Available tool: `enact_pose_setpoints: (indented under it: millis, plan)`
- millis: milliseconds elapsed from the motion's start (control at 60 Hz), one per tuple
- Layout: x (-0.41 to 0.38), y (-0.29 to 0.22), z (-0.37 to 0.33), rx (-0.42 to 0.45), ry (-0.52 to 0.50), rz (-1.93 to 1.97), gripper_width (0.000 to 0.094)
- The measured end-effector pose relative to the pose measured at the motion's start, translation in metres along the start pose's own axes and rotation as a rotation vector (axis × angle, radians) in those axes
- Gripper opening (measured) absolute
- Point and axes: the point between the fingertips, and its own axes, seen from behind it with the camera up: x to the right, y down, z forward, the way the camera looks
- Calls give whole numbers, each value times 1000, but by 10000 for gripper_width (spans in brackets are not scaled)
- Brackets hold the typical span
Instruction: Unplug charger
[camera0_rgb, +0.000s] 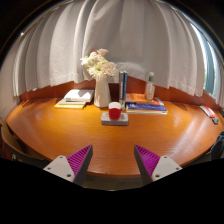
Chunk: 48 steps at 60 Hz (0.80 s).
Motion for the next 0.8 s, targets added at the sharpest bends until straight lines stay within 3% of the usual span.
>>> enact_pose_setpoints:
  millis: [333,467,533,617,800]
  plan:
    - [8,-30,180,-53,11,28,828]
    - [15,-68,231,6,22,16,808]
    - [17,-83,250,34,29,21,714]
    - [6,-91,264,55,-14,0,488]
    - [10,-90,266,30,27,-2,395]
